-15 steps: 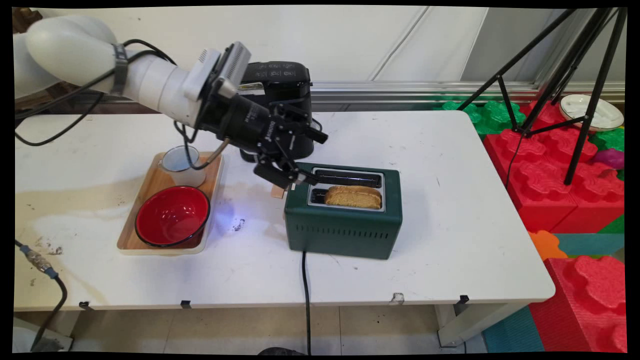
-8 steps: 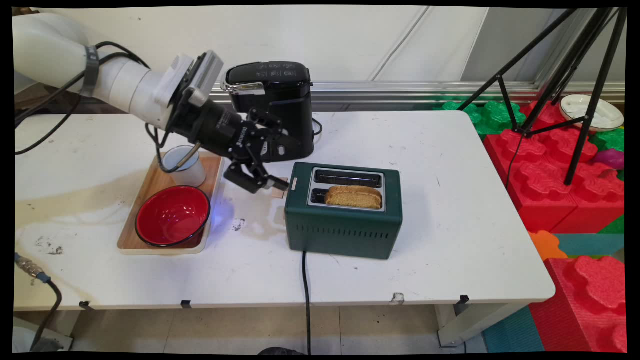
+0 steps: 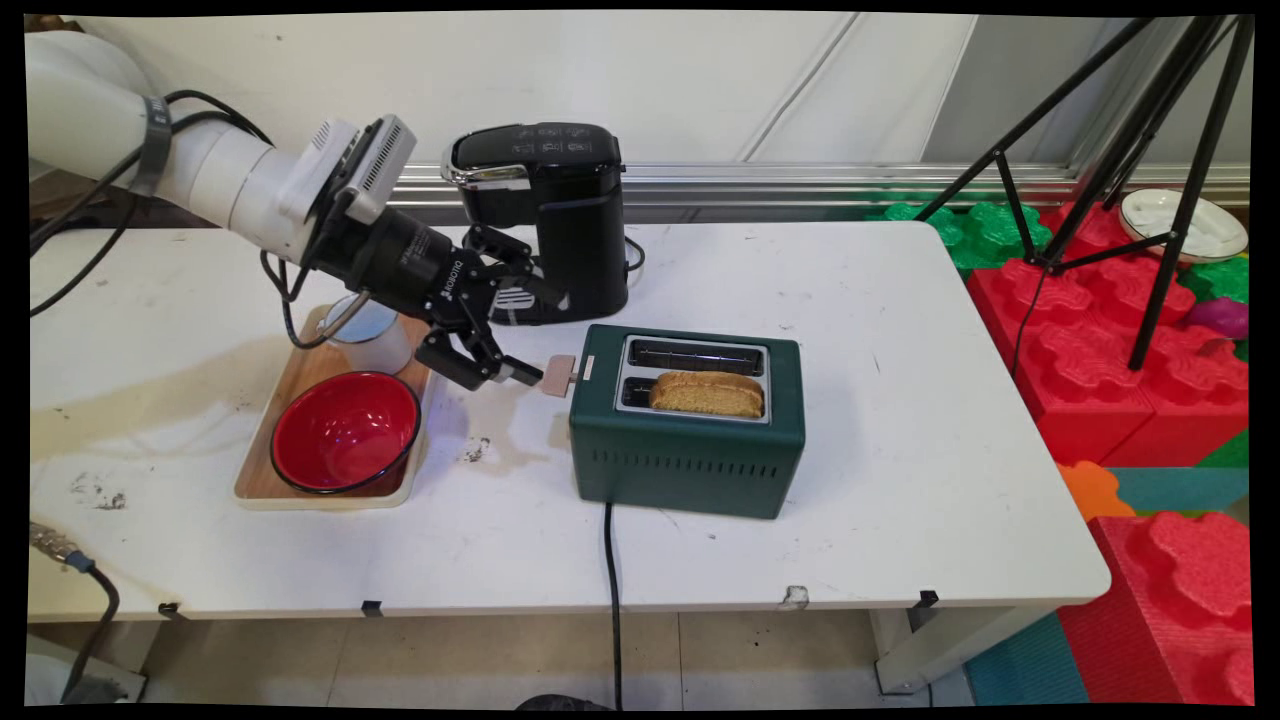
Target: Press the toaster switch
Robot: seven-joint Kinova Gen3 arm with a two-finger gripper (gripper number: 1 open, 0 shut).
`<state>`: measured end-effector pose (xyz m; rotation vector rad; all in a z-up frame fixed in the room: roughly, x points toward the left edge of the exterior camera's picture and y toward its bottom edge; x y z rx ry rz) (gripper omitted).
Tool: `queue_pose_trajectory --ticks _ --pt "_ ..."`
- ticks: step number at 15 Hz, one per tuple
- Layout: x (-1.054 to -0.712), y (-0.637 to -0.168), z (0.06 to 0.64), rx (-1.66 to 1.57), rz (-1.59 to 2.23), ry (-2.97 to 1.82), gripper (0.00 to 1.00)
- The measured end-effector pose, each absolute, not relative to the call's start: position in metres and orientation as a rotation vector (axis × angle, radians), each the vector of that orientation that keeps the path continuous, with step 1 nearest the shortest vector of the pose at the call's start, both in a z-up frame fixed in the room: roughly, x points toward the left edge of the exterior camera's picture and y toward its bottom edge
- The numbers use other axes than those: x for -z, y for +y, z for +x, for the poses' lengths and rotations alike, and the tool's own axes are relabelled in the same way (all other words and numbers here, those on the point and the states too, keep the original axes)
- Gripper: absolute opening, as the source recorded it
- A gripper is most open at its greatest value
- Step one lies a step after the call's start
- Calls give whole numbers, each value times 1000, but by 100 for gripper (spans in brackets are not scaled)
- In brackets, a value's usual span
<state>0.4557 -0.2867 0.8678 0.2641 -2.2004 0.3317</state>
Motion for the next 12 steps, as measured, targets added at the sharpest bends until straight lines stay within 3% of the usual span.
queue_pose_trajectory --ticks 5,6,12 --pt "-868 -286 463 -340 266 -2203 100" --pt "-868 -286 464 -340 265 -2203 0" --pt "-863 -287 465 -331 258 -2211 0"
